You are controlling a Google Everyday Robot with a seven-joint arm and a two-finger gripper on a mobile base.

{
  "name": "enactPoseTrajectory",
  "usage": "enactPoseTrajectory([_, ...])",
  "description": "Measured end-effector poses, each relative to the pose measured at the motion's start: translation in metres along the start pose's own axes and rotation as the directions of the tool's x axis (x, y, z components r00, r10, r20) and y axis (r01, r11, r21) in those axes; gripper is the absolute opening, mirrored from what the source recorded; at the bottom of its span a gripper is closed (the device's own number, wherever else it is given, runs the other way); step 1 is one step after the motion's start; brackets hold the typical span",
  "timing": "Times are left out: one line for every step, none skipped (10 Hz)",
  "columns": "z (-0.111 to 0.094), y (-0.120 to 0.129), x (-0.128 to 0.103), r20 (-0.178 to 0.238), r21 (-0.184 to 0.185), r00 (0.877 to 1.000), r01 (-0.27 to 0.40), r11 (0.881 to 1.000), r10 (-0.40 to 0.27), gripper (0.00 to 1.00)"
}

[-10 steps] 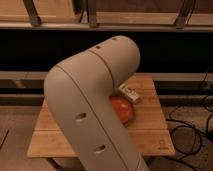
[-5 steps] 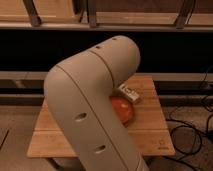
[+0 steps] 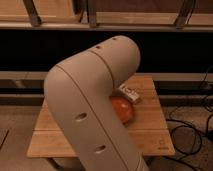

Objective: Place the eraser on the white sponge

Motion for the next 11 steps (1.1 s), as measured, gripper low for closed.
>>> enactPoseTrajectory([0.0, 0.0, 0.0, 0.0, 0.0, 1.0, 0.0, 1.0, 0.0, 0.8])
enactPoseTrajectory([0.0, 0.0, 0.0, 0.0, 0.0, 1.0, 0.0, 1.0, 0.0, 0.8])
enactPoseTrajectory([0.0, 0.0, 0.0, 0.0, 0.0, 1.0, 0.0, 1.0, 0.0, 0.8])
enactPoseTrajectory([0.0, 0.0, 0.0, 0.0, 0.0, 1.0, 0.0, 1.0, 0.0, 0.8])
enactPoseTrajectory([0.0, 0.0, 0.0, 0.0, 0.0, 1.0, 0.0, 1.0, 0.0, 0.8])
enactPoseTrajectory([0.0, 0.0, -0.001, 0.005, 0.0, 1.0, -0.002, 1.0, 0.002, 0.8])
enactPoseTrajectory([-0.001, -0.001, -0.004, 0.031, -0.007, 0.999, -0.031, 0.999, 0.032, 0.8])
enactPoseTrajectory([-0.002, -0.002, -0.01, 0.077, -0.027, 0.993, -0.088, 0.996, 0.09, 0.8])
enactPoseTrajectory([-0.002, -0.001, -0.018, 0.133, -0.064, 0.977, -0.159, 0.985, 0.167, 0.8])
enactPoseTrajectory([-0.002, 0.001, -0.027, 0.193, -0.12, 0.945, -0.245, 0.962, 0.265, 0.8])
enactPoseTrajectory([-0.002, 0.006, -0.035, 0.241, -0.195, 0.893, -0.34, 0.92, 0.381, 0.8])
